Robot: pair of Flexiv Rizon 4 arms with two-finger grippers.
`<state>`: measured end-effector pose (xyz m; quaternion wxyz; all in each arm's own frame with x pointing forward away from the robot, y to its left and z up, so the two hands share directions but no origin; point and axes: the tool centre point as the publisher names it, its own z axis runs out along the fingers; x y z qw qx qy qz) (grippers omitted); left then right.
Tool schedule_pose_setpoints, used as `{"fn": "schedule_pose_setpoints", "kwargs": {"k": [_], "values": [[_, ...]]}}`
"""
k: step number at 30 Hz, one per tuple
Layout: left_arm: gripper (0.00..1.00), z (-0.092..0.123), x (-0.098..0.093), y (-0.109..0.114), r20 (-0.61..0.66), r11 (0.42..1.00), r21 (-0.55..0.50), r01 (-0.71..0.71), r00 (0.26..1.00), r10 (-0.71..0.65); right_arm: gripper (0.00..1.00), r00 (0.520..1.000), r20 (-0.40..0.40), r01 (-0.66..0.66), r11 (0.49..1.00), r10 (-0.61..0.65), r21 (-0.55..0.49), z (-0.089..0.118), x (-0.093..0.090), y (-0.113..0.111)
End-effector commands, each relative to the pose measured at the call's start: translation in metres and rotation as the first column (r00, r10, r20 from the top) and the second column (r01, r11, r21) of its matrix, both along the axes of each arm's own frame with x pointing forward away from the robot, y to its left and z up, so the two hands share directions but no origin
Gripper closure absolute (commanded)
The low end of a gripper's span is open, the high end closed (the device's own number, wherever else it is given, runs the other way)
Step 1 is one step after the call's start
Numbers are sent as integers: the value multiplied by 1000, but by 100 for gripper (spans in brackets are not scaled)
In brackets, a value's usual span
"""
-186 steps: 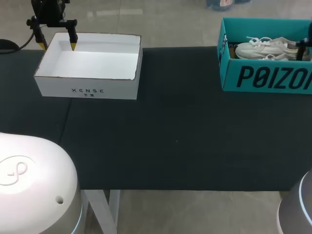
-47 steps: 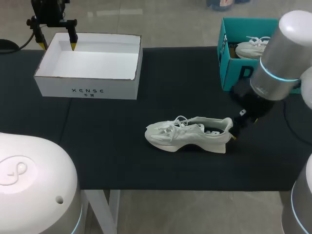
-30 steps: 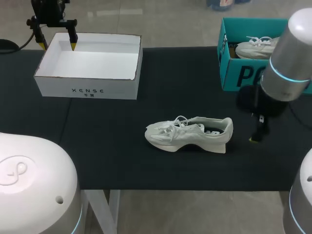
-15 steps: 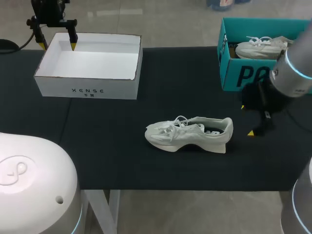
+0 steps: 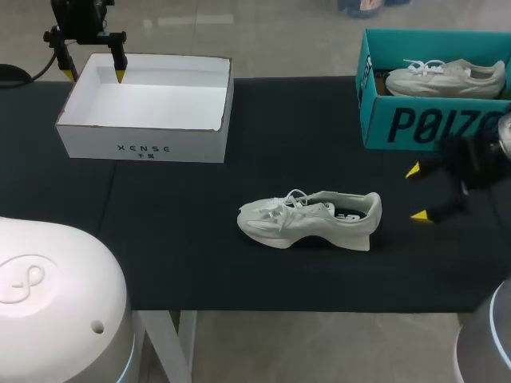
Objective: Take the shoe out of the shoebox, open the shoe tongue, remove and reinsert the insole, then place the shoe into the shoebox
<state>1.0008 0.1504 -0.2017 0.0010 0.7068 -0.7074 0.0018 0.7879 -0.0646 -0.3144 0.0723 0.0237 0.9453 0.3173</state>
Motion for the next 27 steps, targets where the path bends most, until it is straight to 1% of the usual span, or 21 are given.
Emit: {"fn": "schedule_pose_setpoints", "kwargs": {"k": [1,7,8,9,10,13,15,17,22,27], "values": [[0,1,0,0,0,1000,1,0,1000,0,0,1000,21,-21,988,18,153,-6,0,-3],[0,1,0,0,0,1000,1,0,1000,0,0,1000,21,-21,988,18,153,-6,0,-3],[0,1,0,0,0,1000,1,0,1000,0,0,1000,9,14,988,-15,155,-7,2,-1],[0,1,0,0,0,1000,1,0,1000,0,0,999,6,40,992,-41,119,-11,3,1],[0,1,0,0,0,1000,1,0,1000,0,0,999,6,46,992,-47,116,-14,4,3],[0,1,0,0,0,1000,1,0,1000,0,0,990,-44,136,982,-131,134,-27,11,2],[0,1,0,0,0,1000,1,0,1000,0,0,986,-54,165,977,-159,135,-35,14,3],[0,1,0,0,0,1000,1,0,1000,0,0,986,-56,166,978,-160,126,-44,16,6],[0,1,0,0,0,1000,1,0,1000,0,0,986,-55,161,976,-155,146,-62,15,15],[0,1,0,0,0,1000,1,0,1000,0,0,984,-94,164,973,-150,161,-80,16,25]]}}
